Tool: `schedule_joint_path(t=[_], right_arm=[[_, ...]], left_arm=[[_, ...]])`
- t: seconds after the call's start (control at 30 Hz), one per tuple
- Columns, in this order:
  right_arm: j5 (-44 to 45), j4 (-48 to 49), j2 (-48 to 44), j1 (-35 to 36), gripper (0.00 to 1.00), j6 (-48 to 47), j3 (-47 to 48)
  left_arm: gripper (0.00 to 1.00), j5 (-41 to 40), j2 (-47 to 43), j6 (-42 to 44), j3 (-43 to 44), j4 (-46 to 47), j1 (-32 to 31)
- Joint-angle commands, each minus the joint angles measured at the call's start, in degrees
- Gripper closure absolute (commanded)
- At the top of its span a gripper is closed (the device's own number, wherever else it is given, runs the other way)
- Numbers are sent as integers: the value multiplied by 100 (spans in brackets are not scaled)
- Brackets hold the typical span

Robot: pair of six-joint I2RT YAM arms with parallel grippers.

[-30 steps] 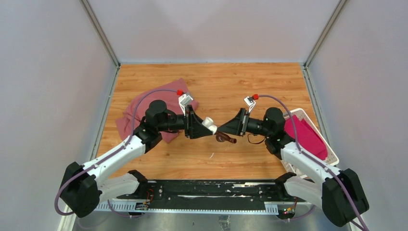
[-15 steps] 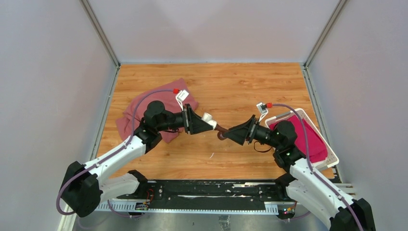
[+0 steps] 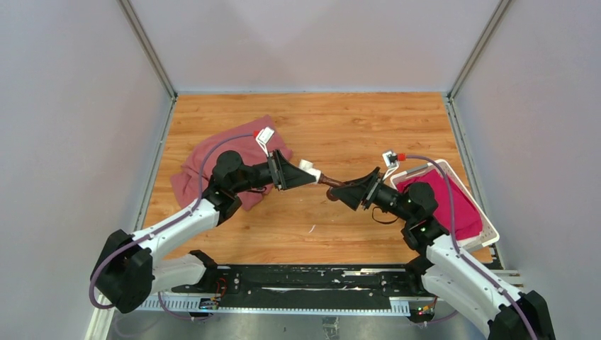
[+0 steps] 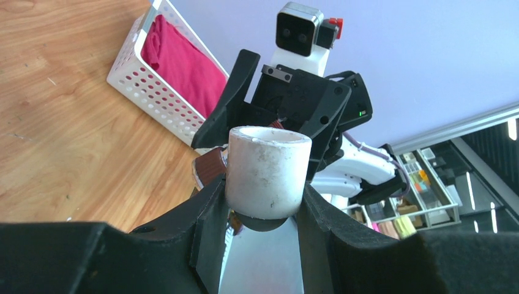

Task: Install the water faucets

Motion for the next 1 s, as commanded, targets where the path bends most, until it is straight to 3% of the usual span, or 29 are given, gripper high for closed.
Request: schedule_joint_path(t=[0.0, 0.17, 0.4, 0.43, 0.57, 0.6, 0.8, 0.97], right_arm=[[213, 325, 114, 116, 30, -84, 110], [154, 830, 356, 124, 47, 201, 73], [38, 1010, 531, 136, 43, 369, 284], [-4, 995, 560, 137, 47, 374, 324], [-161, 940, 706, 137, 84, 516, 440], [-167, 906, 740, 137, 87, 590, 458], [-285, 223, 789, 136, 100, 1176, 832], [-288, -325, 759, 137, 100, 1774, 1058]], left_arm=[[100, -201, 46, -246, -36, 459, 24], [100, -178, 44, -232, -53, 463, 23], [100, -117, 90, -219, -66, 462, 29], [100, -123, 96, -207, -71, 461, 28], [100, -122, 83, -158, -47, 463, 23], [100, -129, 73, -136, -40, 463, 25], [100, 8, 39, 222, -7, 463, 23], [100, 176, -32, 839, 3, 459, 23]])
